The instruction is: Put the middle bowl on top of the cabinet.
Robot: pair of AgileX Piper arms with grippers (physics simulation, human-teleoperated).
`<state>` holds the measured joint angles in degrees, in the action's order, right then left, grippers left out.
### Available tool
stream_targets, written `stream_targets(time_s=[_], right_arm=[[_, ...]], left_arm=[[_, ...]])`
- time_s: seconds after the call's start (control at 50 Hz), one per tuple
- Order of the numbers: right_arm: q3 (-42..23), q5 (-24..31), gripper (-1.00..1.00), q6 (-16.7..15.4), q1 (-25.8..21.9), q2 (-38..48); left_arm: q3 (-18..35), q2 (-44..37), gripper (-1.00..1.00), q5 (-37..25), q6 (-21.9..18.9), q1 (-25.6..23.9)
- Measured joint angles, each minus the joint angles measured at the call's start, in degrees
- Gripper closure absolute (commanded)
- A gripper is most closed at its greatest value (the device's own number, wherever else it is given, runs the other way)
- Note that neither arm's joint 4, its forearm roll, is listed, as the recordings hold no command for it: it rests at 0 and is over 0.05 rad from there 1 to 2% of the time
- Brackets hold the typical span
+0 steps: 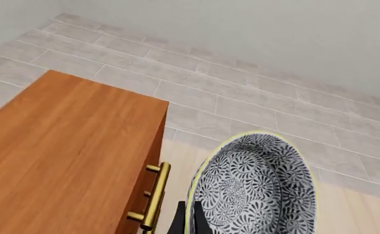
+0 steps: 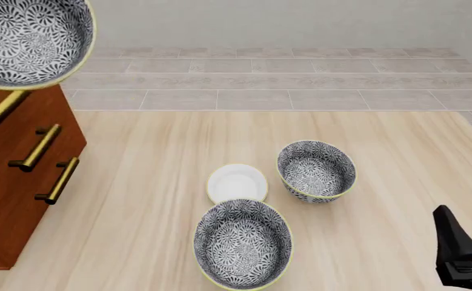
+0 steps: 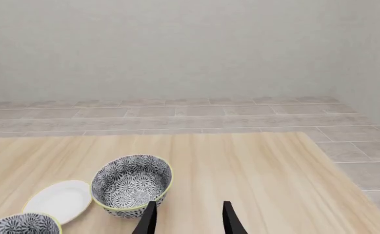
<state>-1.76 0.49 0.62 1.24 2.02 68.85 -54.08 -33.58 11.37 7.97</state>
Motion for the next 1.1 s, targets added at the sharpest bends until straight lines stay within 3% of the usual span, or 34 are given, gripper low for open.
stream_targets(time_s=[1.1], right_arm=[[0.4,-0.1,-1.0,-0.3,0.0,0.1]], left_arm=[[7.4,-9.1,1.0,2.6,3.5,12.2]])
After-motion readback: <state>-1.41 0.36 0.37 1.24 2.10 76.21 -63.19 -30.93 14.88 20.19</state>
